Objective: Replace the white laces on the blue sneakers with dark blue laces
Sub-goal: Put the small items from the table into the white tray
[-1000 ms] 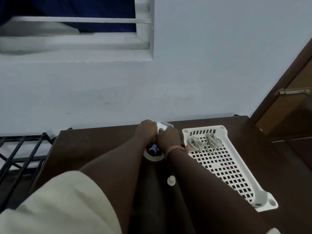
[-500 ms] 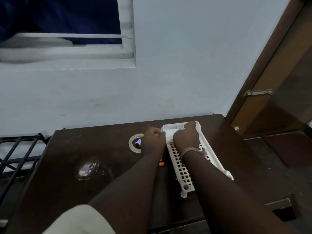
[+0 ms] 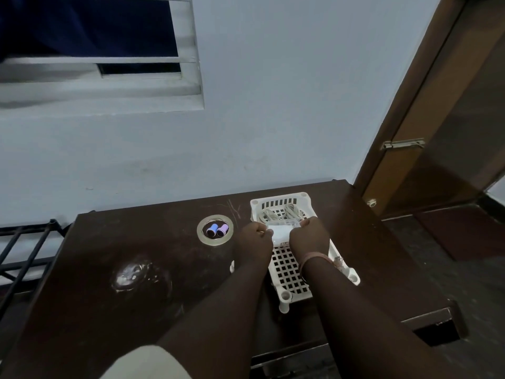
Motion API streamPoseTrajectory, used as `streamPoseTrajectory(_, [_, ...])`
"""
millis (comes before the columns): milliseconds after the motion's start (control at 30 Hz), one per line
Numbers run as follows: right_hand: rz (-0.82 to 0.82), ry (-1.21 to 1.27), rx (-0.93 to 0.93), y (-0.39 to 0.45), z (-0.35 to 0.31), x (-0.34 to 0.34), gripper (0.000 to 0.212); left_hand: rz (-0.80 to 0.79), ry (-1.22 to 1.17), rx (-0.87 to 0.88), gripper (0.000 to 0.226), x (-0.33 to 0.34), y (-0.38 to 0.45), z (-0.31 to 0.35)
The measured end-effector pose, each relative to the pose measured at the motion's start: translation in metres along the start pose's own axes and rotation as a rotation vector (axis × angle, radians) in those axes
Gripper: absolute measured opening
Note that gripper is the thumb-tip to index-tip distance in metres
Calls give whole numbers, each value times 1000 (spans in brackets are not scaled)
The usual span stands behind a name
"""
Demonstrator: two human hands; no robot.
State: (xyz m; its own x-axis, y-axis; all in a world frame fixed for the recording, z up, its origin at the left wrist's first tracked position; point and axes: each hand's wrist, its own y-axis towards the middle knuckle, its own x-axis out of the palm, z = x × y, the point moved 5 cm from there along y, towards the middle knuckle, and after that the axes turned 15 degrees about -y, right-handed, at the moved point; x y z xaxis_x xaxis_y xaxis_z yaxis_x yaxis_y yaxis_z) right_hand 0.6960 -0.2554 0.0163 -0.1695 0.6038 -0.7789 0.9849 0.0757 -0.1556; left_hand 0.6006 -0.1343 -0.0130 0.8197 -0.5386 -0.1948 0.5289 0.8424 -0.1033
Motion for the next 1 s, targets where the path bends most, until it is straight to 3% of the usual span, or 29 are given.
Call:
streamPoseTrajectory(200, [-11,-45,-20,-2,0,5,27,-32,51,2,10,-5,6,-4])
streamPoseTrajectory(300, [63,-160,-40,-8,-8,2,29,49,63,9,17,-23,3,-3])
streamPoseTrajectory(367, [166,-299,-154,-16,-24,-2,27,119,63,22,24,-44,3,-6])
streamPoseTrajectory(433, [230,-346,-381,-28,-46,2,24,131,99,19,29,-67,4,-15])
streamPoseTrajectory(500, [155,-320,-585,-45,-65,16,21,143,178,17,30,-91,5,-29])
streamPoseTrajectory(667, [-165,-534,-784,-82,-78,76,16,44,172,104,24,-114,2,-51])
streamPoseTrajectory(833, [-137,-591,-653,-85,-73,92,24,-244,151,349,27,-91,-17,-40])
streamPoseTrajectory(1000, [-258,-625,-586,-89,-71,87,27,-216,292,364,20,-85,-18,-55])
